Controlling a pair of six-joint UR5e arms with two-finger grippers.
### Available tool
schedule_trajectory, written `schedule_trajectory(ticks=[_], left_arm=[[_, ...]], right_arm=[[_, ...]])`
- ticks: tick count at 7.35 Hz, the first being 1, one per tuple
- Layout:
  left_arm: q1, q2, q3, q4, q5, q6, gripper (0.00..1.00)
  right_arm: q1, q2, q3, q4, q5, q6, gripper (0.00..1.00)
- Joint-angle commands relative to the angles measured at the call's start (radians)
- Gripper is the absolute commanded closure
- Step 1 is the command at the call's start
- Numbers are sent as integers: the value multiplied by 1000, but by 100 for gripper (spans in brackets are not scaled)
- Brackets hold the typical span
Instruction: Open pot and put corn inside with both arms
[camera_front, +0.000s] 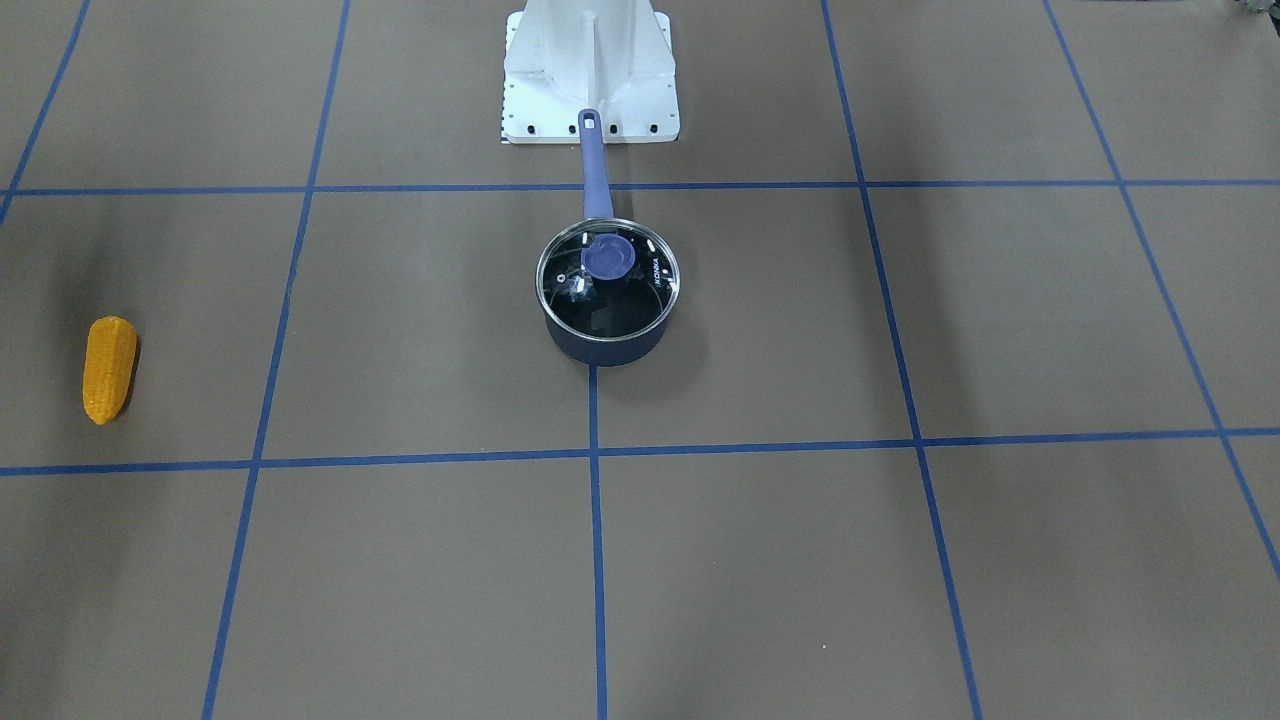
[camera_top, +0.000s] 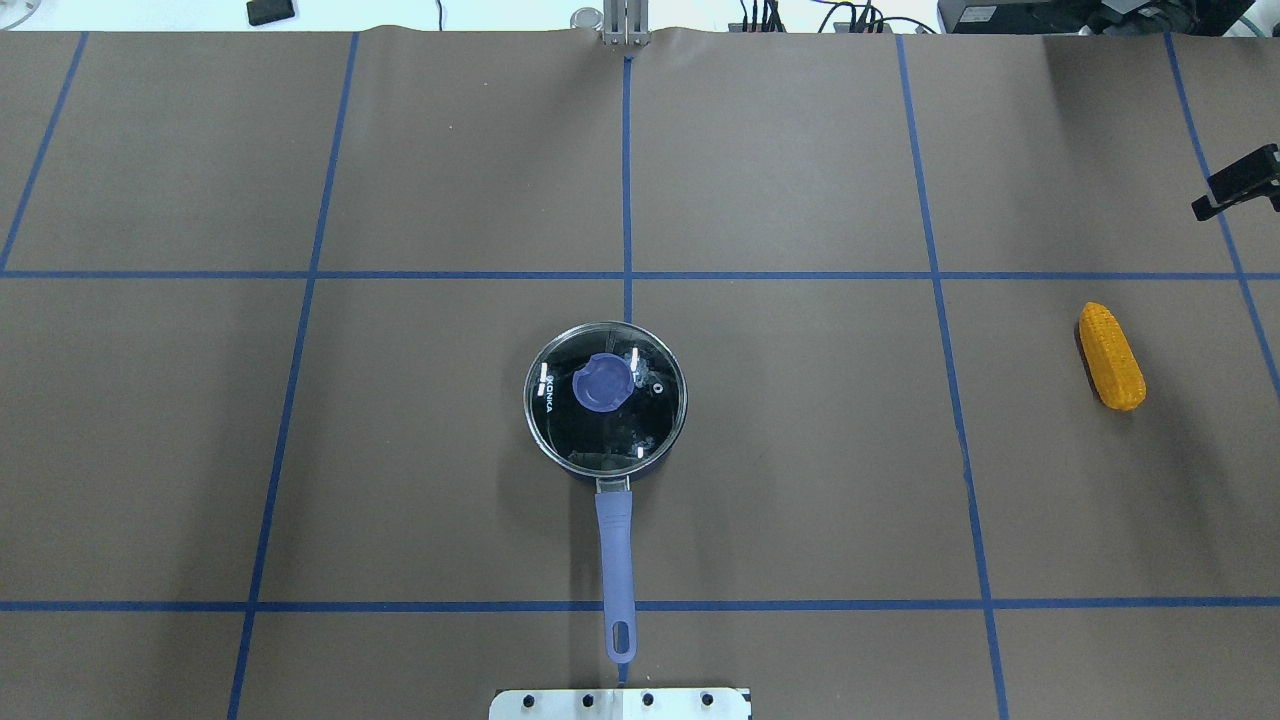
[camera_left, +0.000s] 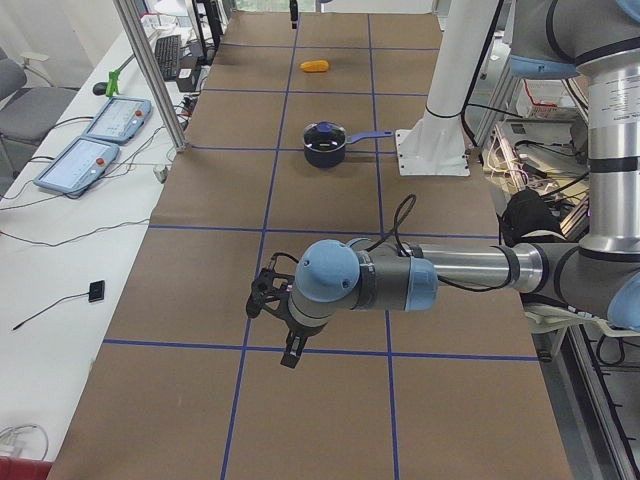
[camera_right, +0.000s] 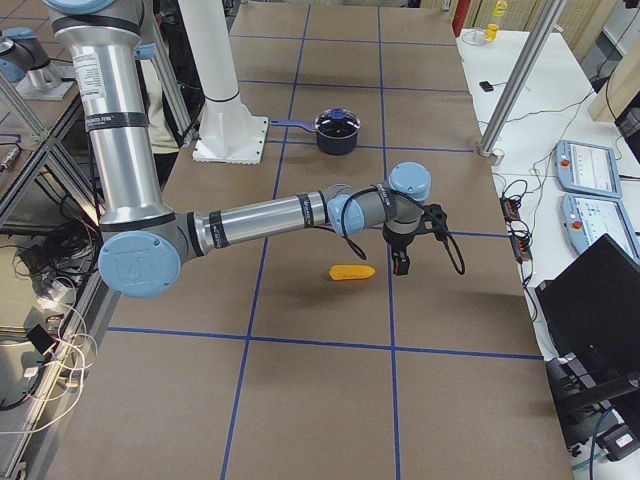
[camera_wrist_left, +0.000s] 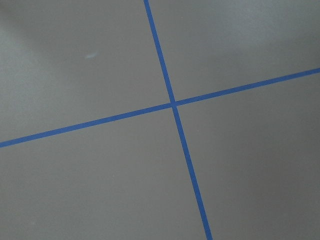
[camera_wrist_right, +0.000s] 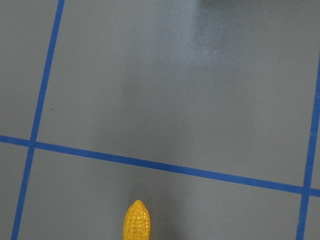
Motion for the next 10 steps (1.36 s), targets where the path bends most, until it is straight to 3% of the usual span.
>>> schedule_trajectory(ticks=[1,4,6,9,10], left_arm=[[0,0,0,0,0,0,1],[0,-5,-9,2,0,-9,1],[24,-23,-63,5,0,-163,1],[173,-34,-193,6,2,-467,1],[243,-47,-257,6,2,-606,1]], right_arm=[[1,2,1,2,0,-5,0],[0,40,-24,-12,11,7,0],[-130,44,-22,3,-14,185,0],[-224,15,-22,6,-63,194,0],[-249,-14,-32,79,-72,200,0]])
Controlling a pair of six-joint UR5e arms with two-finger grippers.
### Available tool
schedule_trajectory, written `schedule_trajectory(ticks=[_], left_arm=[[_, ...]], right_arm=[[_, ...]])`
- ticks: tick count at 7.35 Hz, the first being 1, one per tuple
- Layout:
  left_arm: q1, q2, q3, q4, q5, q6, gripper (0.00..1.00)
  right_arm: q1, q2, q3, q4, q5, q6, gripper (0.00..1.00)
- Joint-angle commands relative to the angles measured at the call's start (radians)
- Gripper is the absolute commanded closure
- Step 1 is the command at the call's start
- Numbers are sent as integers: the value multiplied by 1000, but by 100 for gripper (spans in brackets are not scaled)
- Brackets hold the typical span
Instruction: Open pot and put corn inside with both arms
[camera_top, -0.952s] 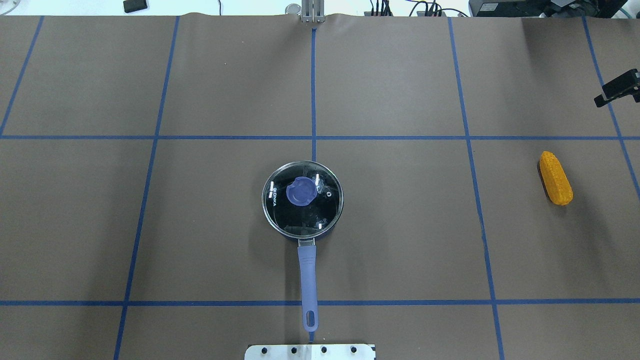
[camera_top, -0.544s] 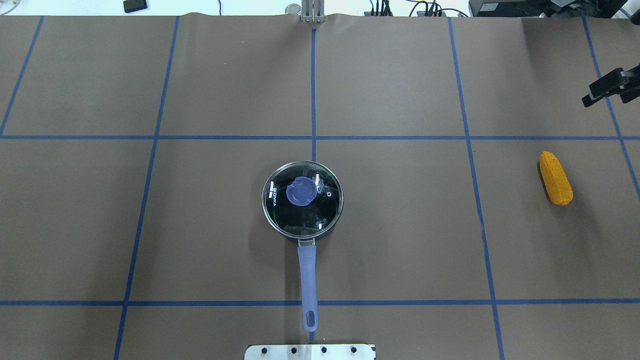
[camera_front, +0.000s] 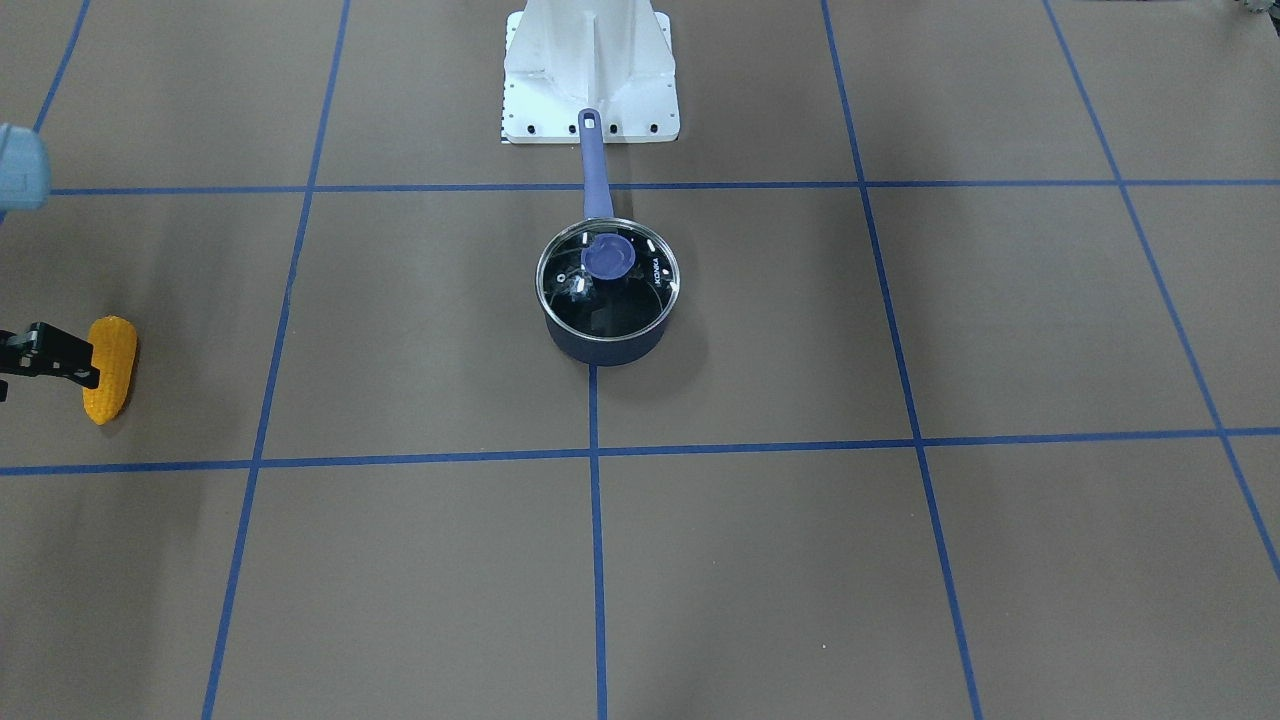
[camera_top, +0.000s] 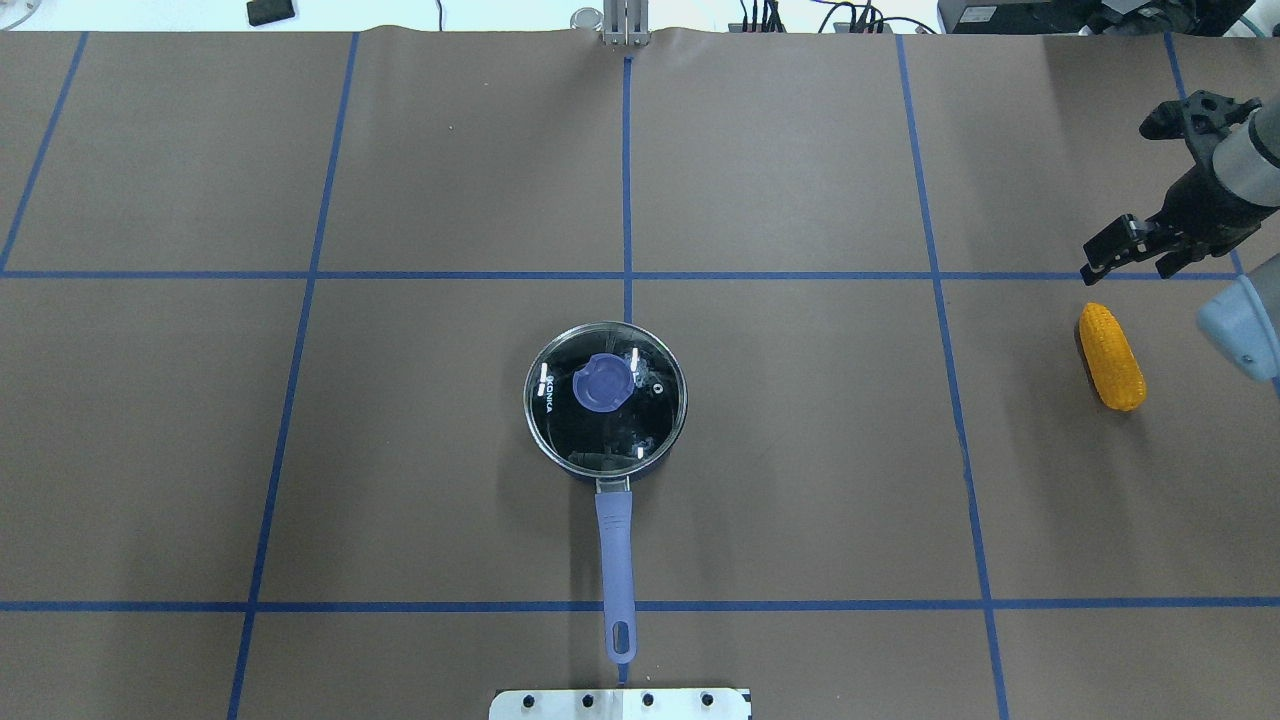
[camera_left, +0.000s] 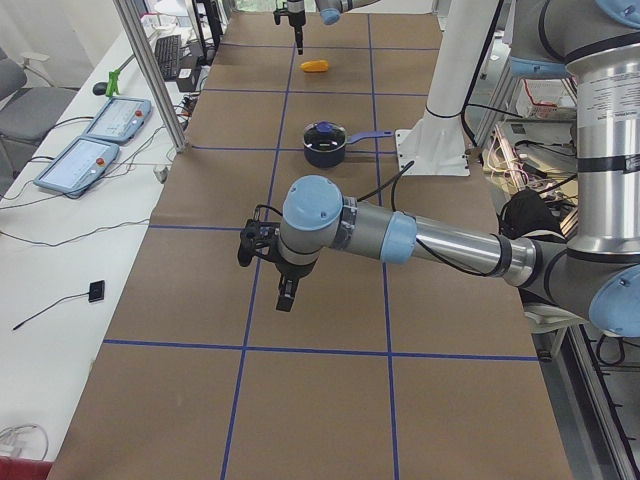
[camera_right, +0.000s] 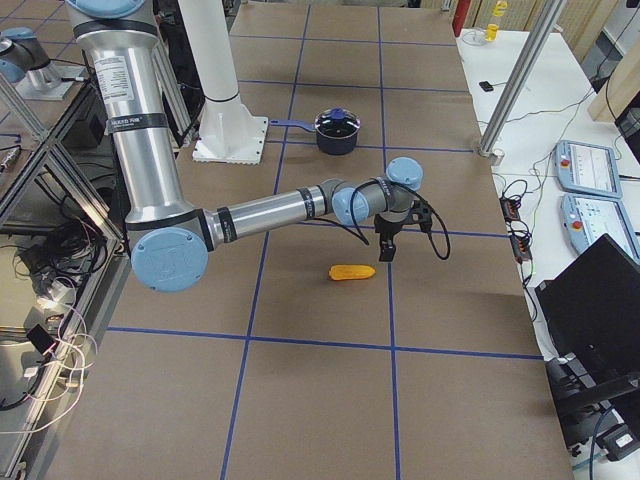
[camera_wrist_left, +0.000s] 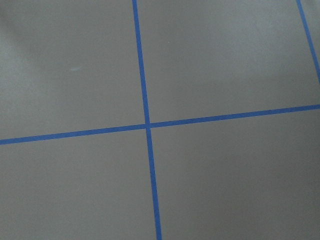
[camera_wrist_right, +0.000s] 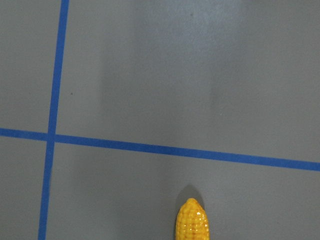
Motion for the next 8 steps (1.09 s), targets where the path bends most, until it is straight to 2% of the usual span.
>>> schedule_trajectory(ticks=[1,3,6,7,8], left_arm=[[140,-43,-131,10,9,-304,1],[240,-106,-191,11,12,-531,1],[473,-279,-228,13,123,-904,1],[559,-345,-222,13,188,-1020,1],[646,-408,-219,51,257,-1084,1]], right_arm=[[-39,-45,-35,103,-15,7,0],[-71,-44,-83,134,-42,9,0],[-80,-48,-100,150,-44,9,0],[-82,-48,-100,151,-44,10,9],[-83,-48,-100,151,-44,13,24]])
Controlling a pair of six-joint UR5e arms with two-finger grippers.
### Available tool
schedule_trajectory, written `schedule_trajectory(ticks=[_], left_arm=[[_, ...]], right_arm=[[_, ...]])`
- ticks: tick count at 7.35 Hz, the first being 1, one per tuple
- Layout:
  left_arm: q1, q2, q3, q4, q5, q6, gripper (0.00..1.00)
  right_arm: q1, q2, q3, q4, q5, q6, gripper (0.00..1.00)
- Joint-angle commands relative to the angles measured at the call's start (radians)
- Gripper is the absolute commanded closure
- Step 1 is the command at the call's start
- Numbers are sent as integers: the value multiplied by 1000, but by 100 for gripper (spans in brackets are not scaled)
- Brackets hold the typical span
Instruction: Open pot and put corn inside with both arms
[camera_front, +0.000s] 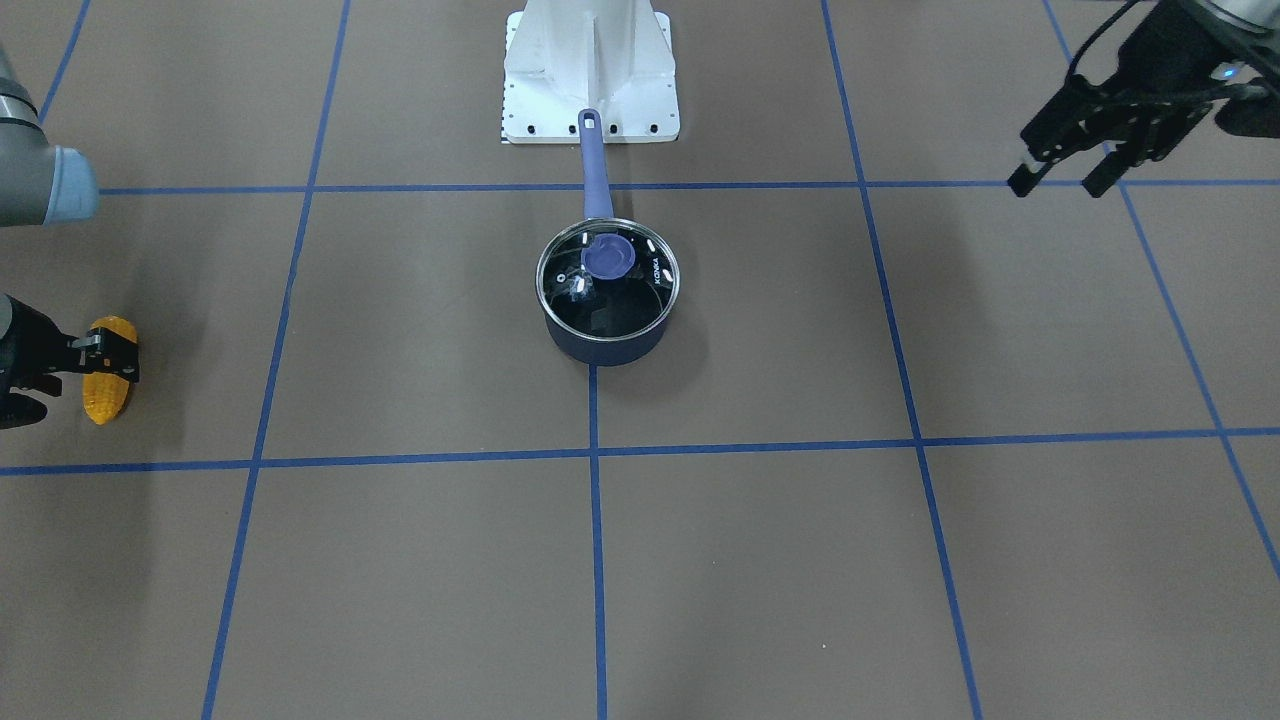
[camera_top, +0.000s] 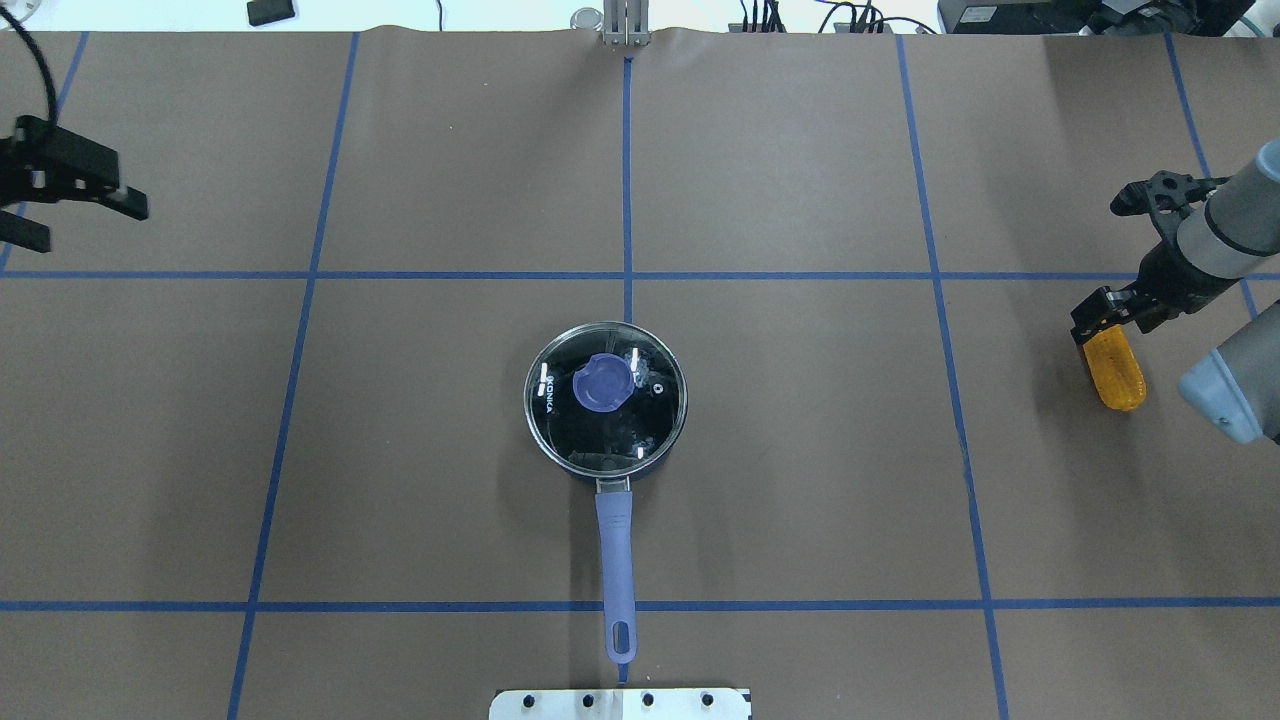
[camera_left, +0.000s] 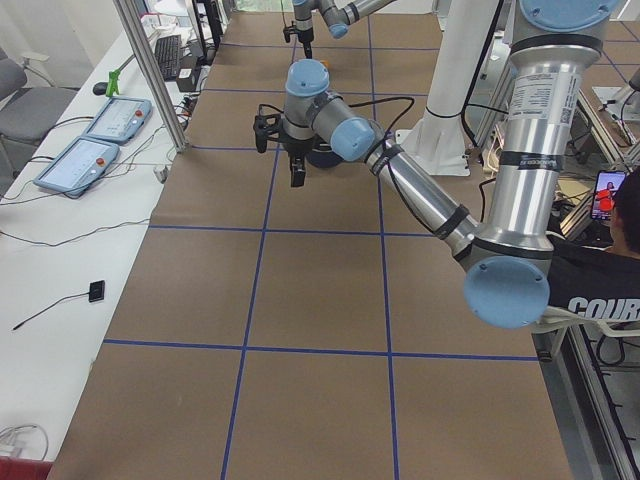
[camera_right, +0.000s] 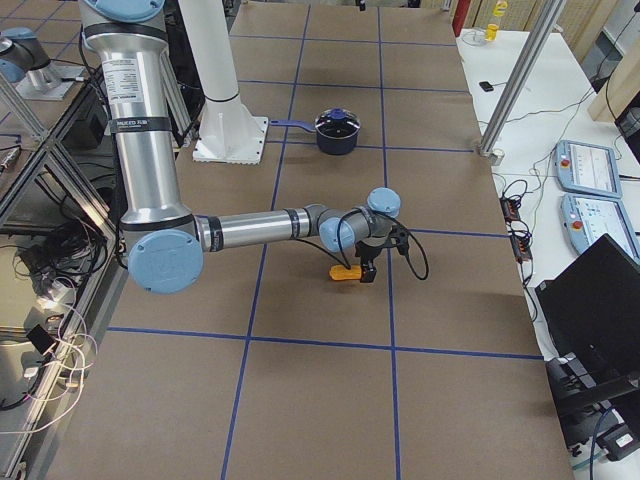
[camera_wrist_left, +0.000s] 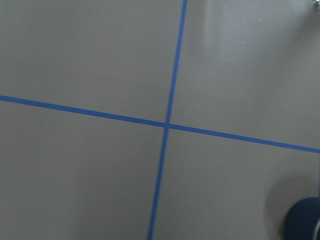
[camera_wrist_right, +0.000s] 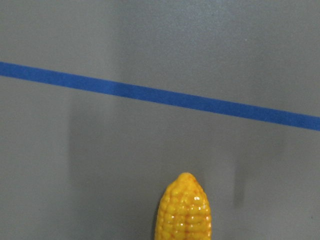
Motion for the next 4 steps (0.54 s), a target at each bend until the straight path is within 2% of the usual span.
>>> schedule_trajectory(ticks=[1,2,4], left_arm=[[148,-166,6,113,114,-141,1],[197,-225,8,183,152,-154,1],[255,-302,47,186,196,-233,1]], right_arm=[[-1,0,1,2,1,3,36],[-2,0,1,4,1,3,39],[-2,1,-2,2,1,3,48]])
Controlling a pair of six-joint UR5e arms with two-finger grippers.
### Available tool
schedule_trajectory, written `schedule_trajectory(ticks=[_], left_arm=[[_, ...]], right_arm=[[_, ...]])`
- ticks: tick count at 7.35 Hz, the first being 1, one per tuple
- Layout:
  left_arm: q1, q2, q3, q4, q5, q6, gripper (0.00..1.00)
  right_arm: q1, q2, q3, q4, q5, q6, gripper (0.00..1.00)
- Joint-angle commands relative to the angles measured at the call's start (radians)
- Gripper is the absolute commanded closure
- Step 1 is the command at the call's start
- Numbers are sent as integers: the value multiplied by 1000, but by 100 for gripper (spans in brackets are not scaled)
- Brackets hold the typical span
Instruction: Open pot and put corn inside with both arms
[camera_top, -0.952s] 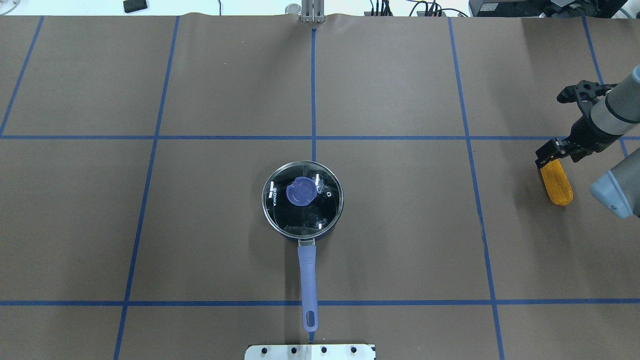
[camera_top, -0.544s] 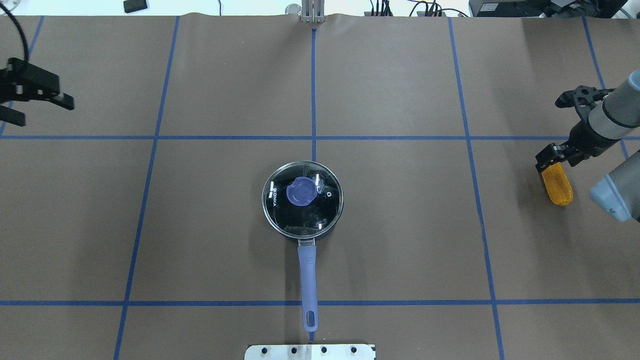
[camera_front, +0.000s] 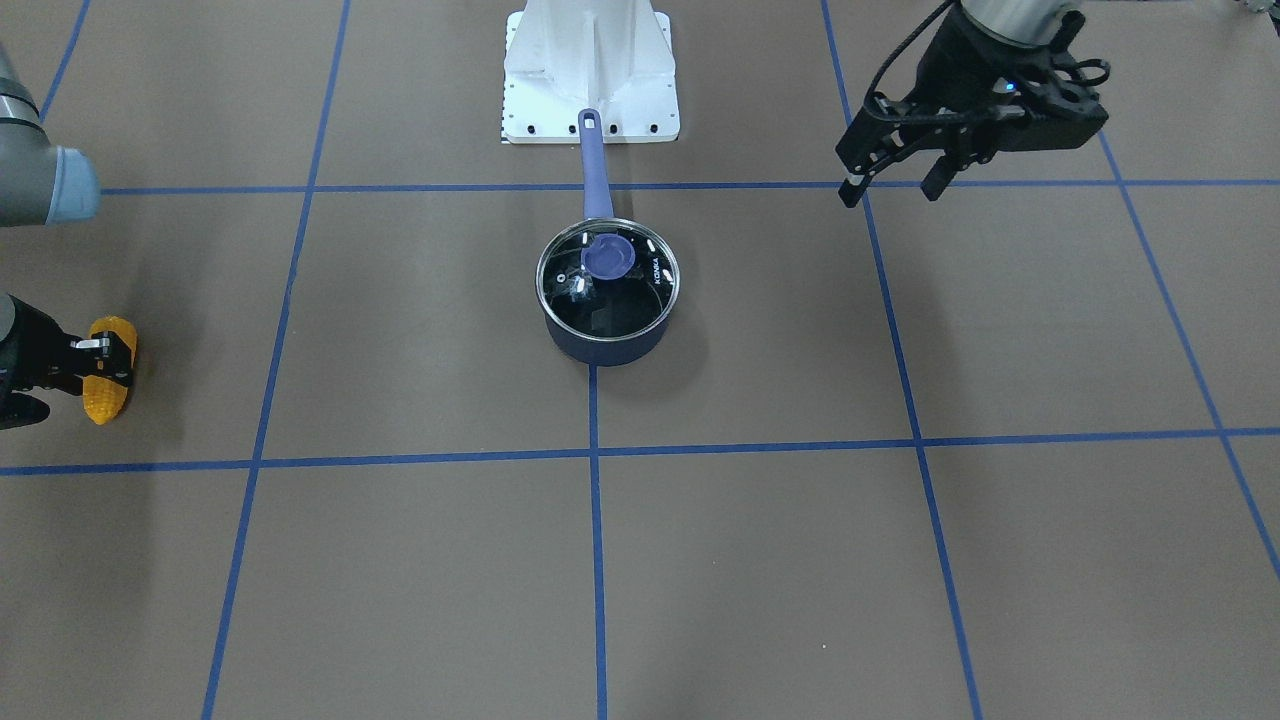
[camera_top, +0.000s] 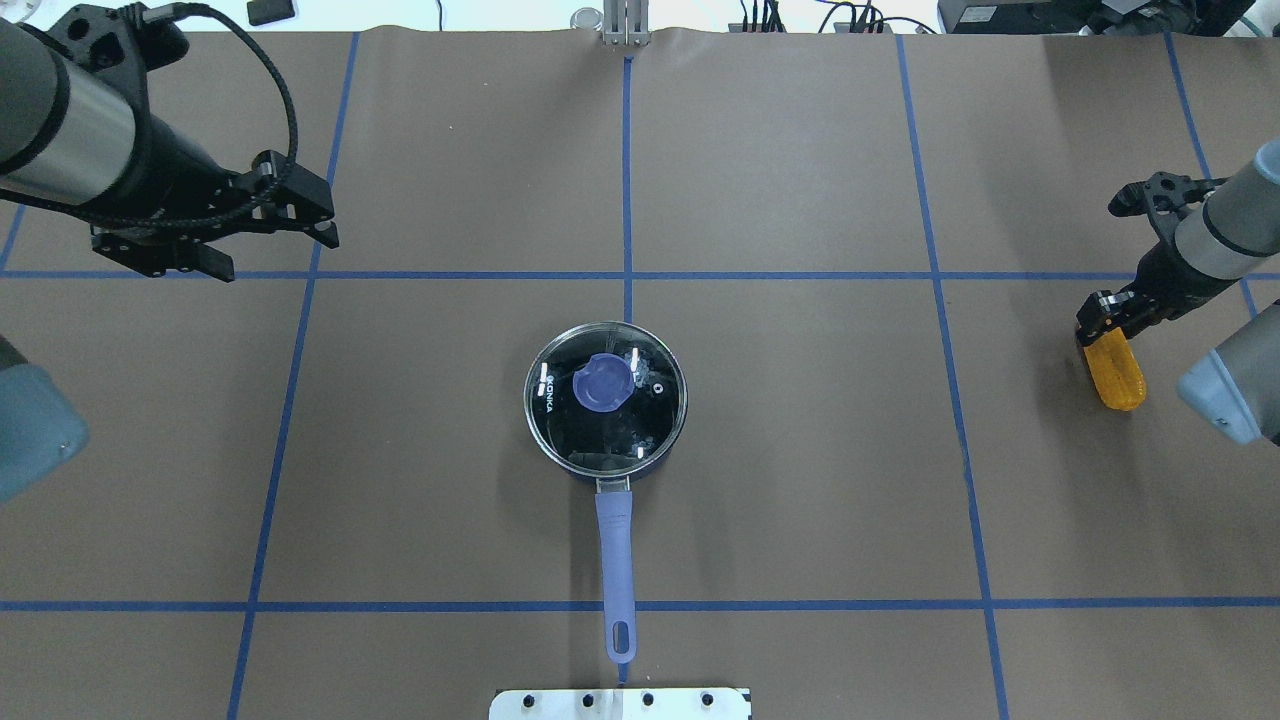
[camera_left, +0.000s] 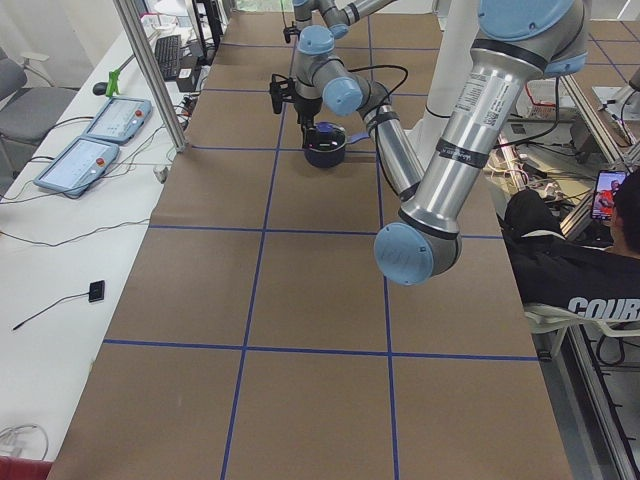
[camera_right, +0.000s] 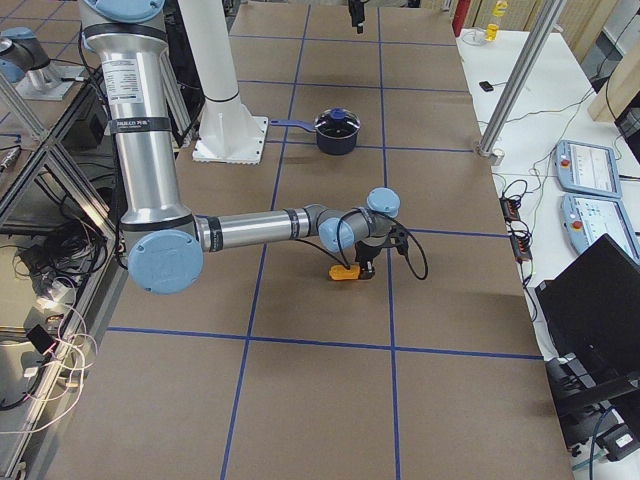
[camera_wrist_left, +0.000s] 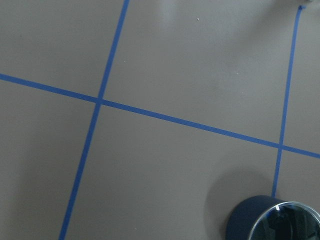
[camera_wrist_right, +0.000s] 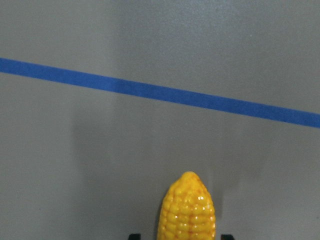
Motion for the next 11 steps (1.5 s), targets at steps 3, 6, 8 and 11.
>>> schedule_trajectory(ticks=[3,6,8,11], left_arm=[[81,-88,49,14,90,-72,1],[111,-95,52,12,91,-72,1],[148,-157,112,9,114,-81,1],[174,-170,124,8,147,-103,1]], right_arm=[[-2,5,6,1,2,15,51],[7,27,9,-4,12,15,53],[43,45,10,-16,13,14,53],[44,42,16,-10,10,3,1]])
